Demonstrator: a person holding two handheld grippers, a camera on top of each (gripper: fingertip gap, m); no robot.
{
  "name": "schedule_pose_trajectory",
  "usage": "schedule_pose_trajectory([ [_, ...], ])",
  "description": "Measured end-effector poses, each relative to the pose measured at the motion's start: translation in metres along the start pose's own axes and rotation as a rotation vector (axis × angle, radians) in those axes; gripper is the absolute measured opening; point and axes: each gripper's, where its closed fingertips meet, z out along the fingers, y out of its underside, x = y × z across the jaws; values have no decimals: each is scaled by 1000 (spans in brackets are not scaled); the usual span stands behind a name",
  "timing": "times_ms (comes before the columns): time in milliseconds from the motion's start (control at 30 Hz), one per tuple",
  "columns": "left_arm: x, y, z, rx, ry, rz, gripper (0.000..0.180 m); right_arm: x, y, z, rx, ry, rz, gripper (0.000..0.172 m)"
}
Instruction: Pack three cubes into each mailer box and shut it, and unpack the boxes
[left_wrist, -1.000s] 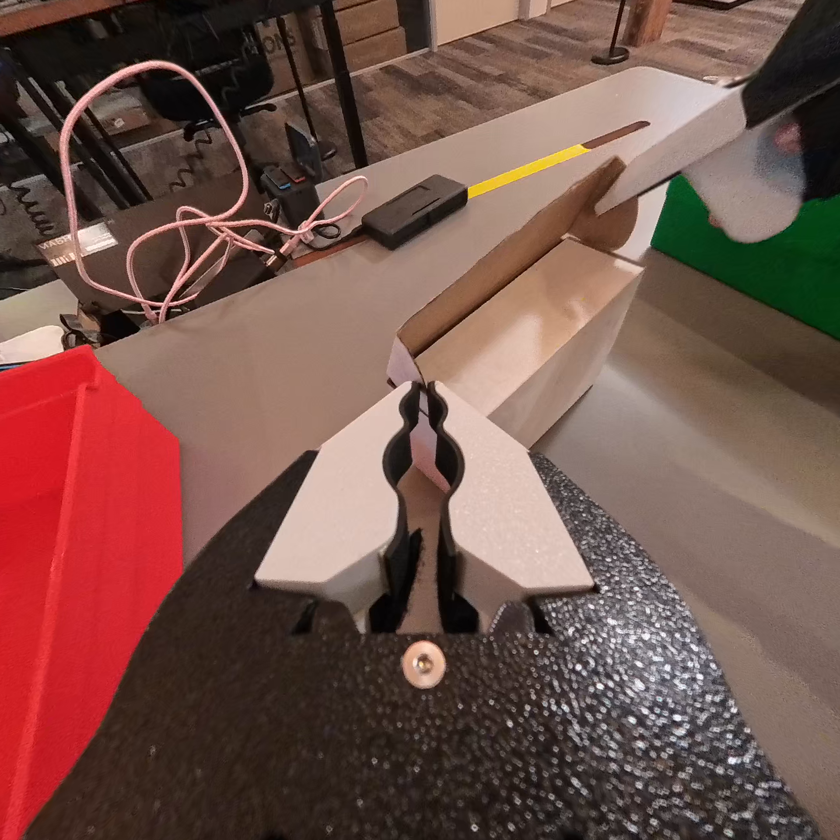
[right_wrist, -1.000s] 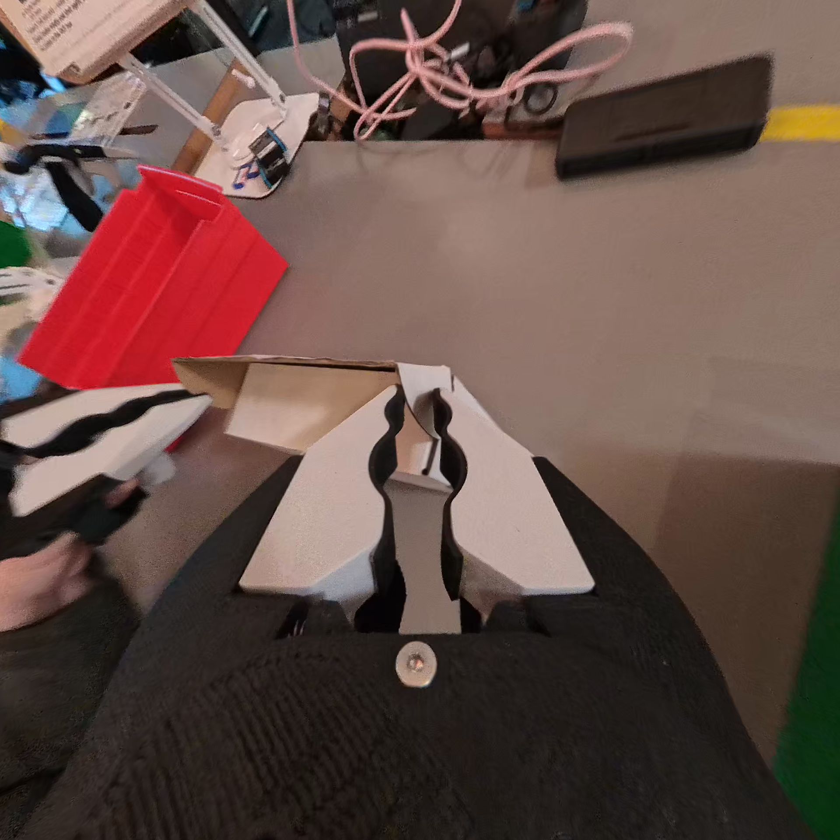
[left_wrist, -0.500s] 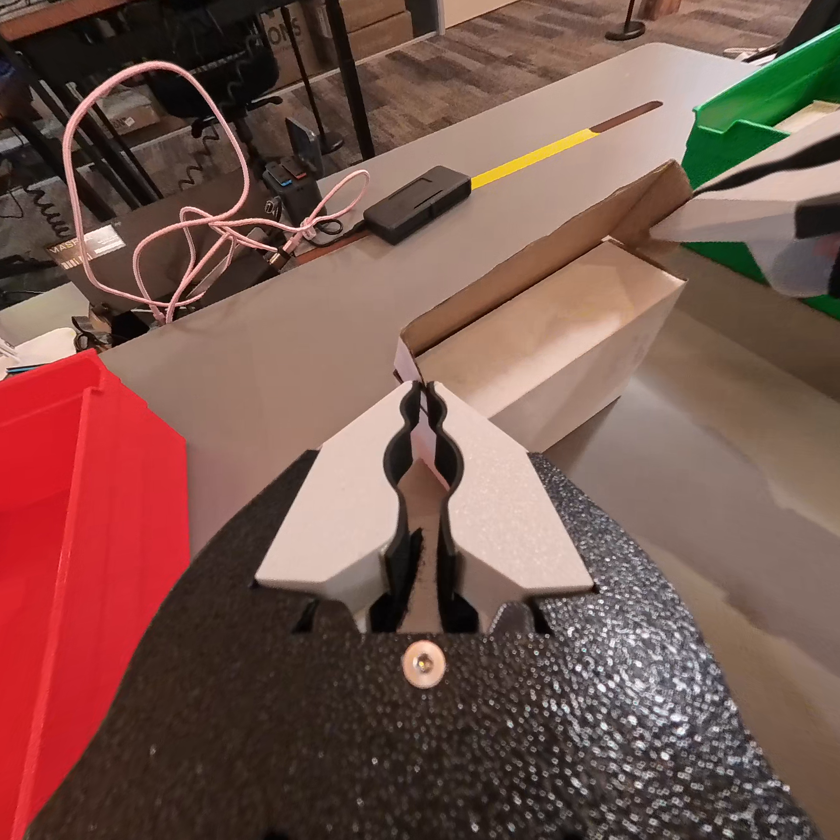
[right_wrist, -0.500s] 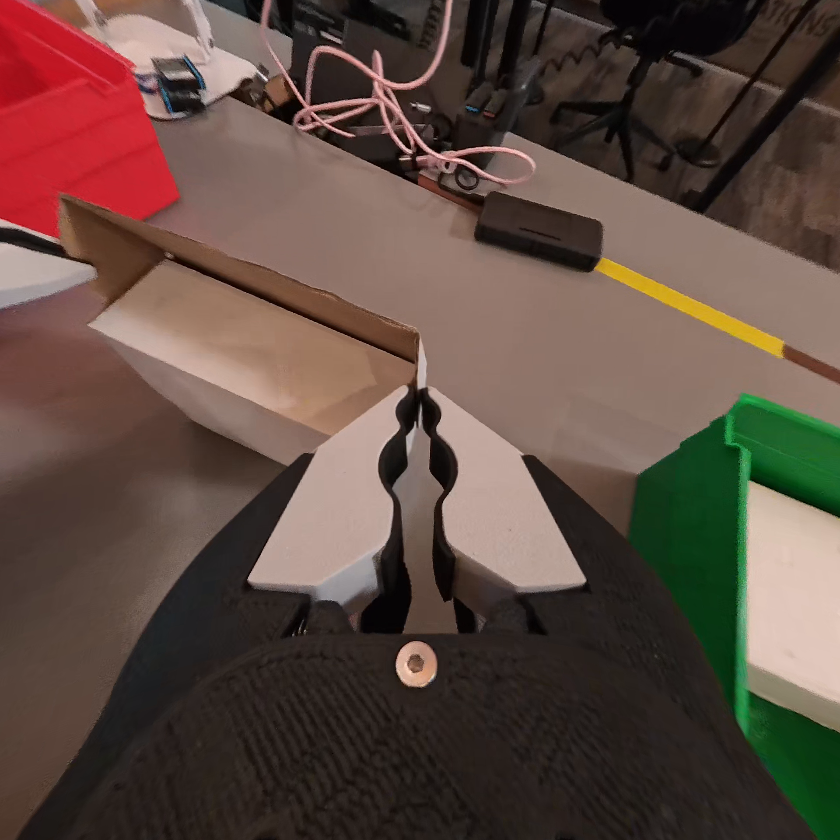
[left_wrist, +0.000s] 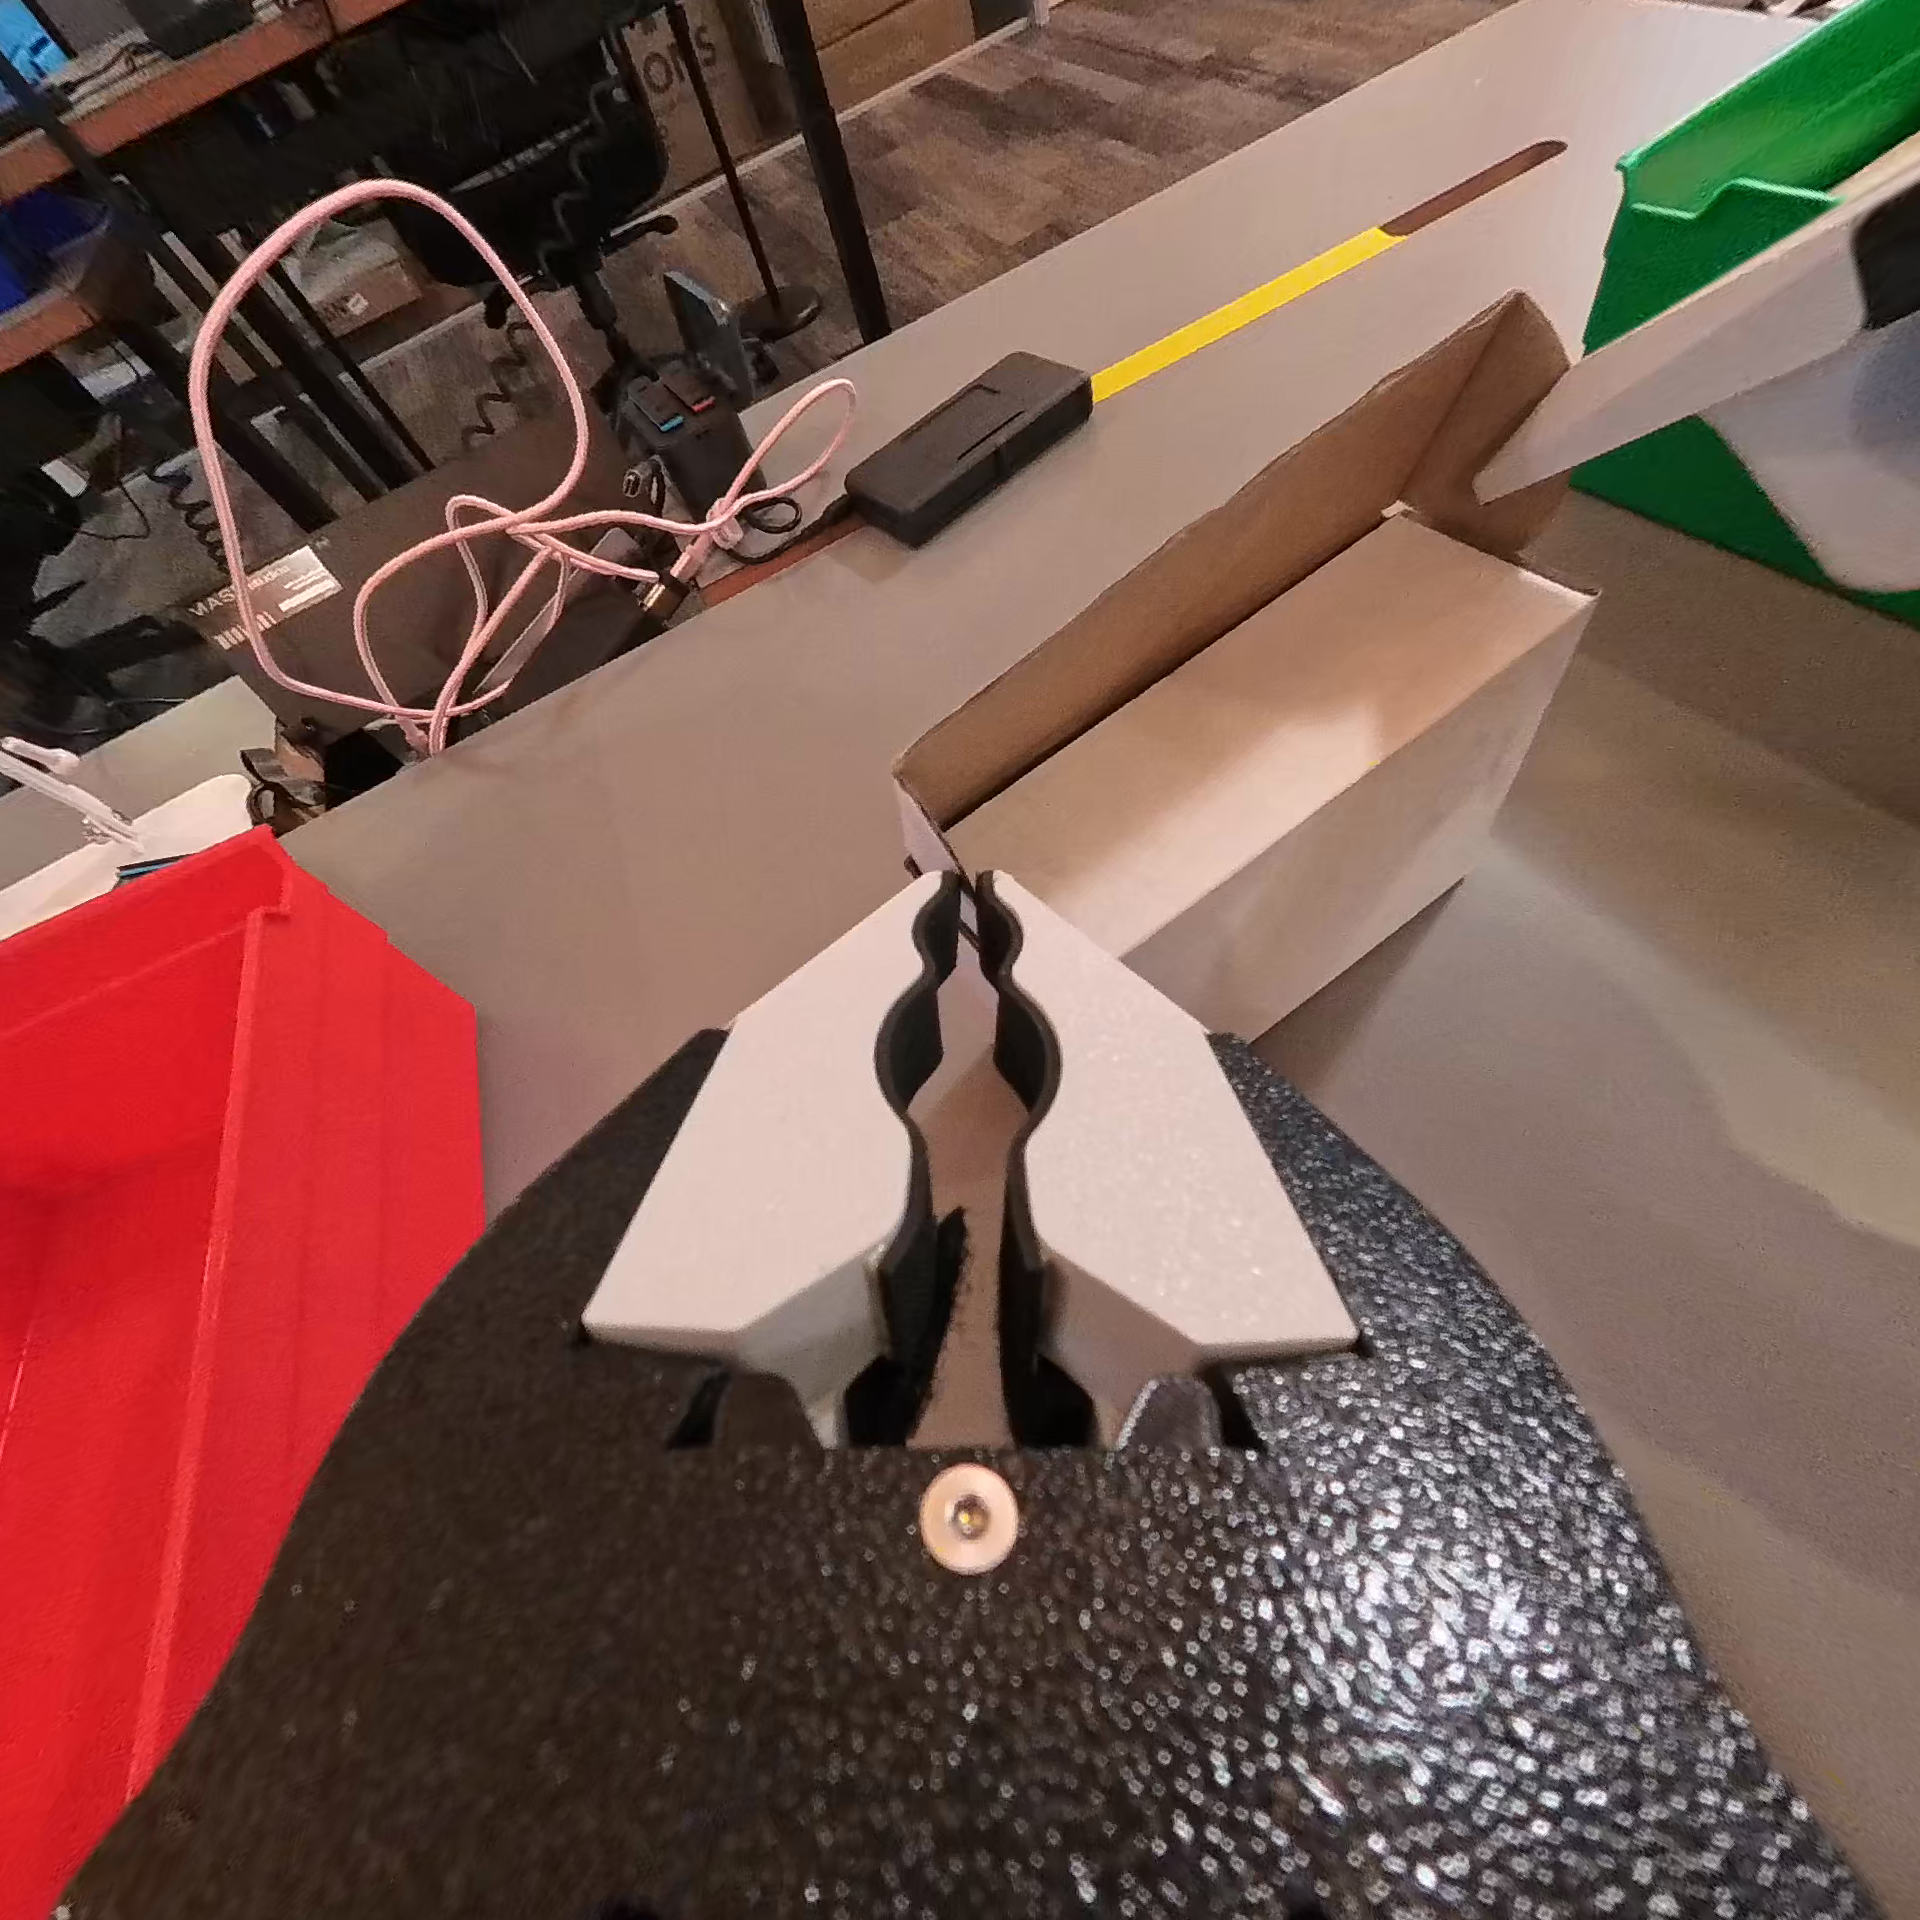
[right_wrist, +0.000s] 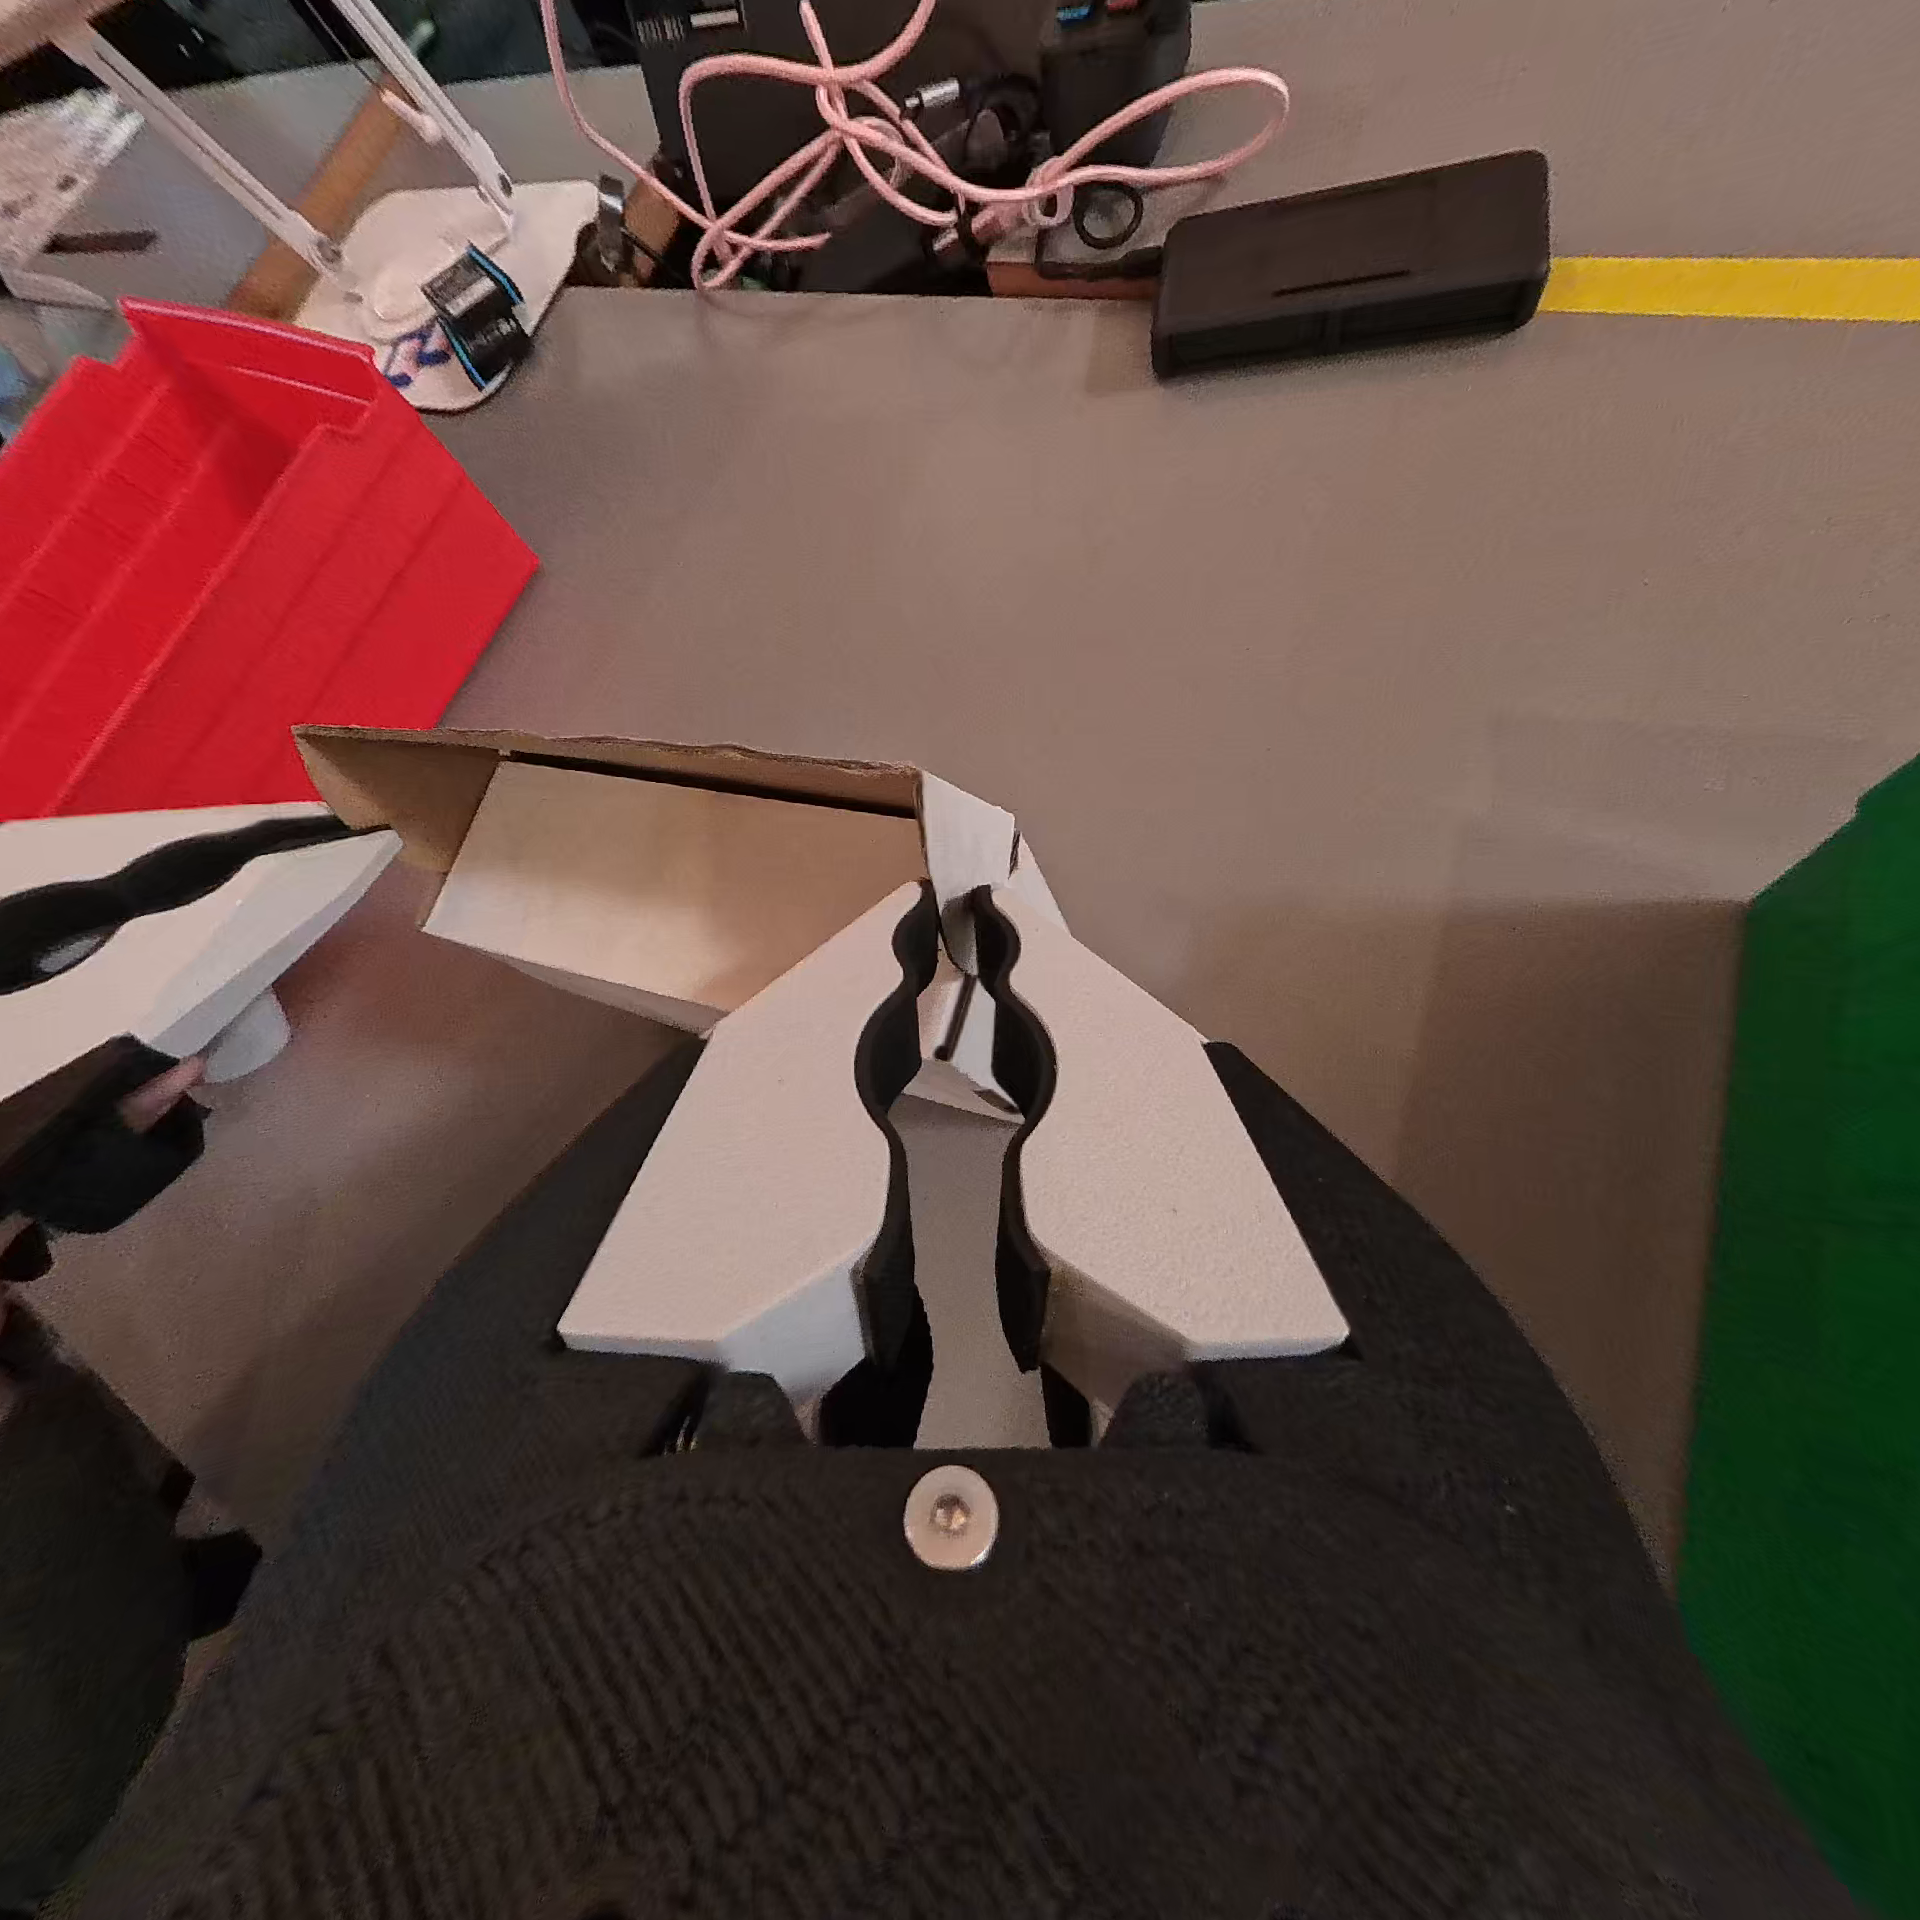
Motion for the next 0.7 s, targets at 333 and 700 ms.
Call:
schedule_pose_trajectory([
  [333, 2, 1, -1, 35, 29, -56, 1, -2, 2, -3, 137, -55, 129, 8],
  [700, -1, 1, 2, 23, 32, -49, 1, -3, -15, -2, 125, -424, 451, 18],
])
